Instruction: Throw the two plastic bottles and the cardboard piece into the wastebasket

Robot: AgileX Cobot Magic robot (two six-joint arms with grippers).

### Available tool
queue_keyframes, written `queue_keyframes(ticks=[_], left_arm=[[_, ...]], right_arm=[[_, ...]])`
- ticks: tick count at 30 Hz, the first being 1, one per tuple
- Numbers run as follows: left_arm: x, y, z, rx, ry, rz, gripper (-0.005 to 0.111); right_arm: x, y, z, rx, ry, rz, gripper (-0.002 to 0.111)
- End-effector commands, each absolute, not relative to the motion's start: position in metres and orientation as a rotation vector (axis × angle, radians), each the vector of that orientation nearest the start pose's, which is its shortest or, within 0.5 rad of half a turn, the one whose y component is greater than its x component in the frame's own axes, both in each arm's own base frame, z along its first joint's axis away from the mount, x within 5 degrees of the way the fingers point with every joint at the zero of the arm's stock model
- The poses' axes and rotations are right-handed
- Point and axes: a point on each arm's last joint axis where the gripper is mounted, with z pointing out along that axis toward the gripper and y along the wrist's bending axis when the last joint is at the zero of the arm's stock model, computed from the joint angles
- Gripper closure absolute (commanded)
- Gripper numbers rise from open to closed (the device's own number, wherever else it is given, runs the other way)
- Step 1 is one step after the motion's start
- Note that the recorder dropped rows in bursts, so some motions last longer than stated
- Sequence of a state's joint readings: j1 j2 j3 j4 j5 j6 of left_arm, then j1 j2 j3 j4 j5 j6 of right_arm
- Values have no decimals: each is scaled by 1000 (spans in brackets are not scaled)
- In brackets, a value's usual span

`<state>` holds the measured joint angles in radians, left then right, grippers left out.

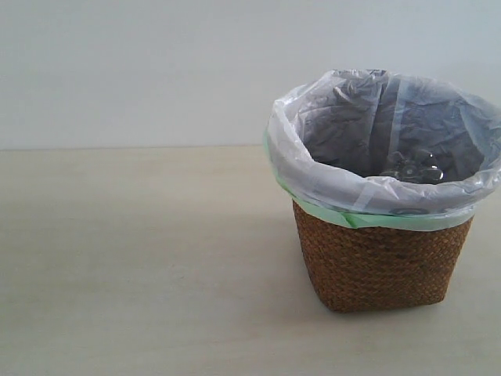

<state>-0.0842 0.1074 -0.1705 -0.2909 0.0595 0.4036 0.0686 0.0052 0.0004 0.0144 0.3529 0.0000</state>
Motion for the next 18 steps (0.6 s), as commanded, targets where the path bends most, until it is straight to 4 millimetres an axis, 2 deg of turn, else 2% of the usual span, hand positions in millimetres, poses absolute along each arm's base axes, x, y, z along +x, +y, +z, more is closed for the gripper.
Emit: queue_keyframes(ticks=[1,7,12,18], left_arm=[[52,-2,247,92,1443,76,103],[55,0,218,78,1499,104,103],[56,-1,199,210,1633,200,103],[56,3,197,357,1633,384,103]], right_arm=[[53,4,182,-50,1824,57,108],[53,4,182,-50,1824,57,108],[53,4,182,-50,1824,57,108],[53,4,182,-50,1824,57,108]])
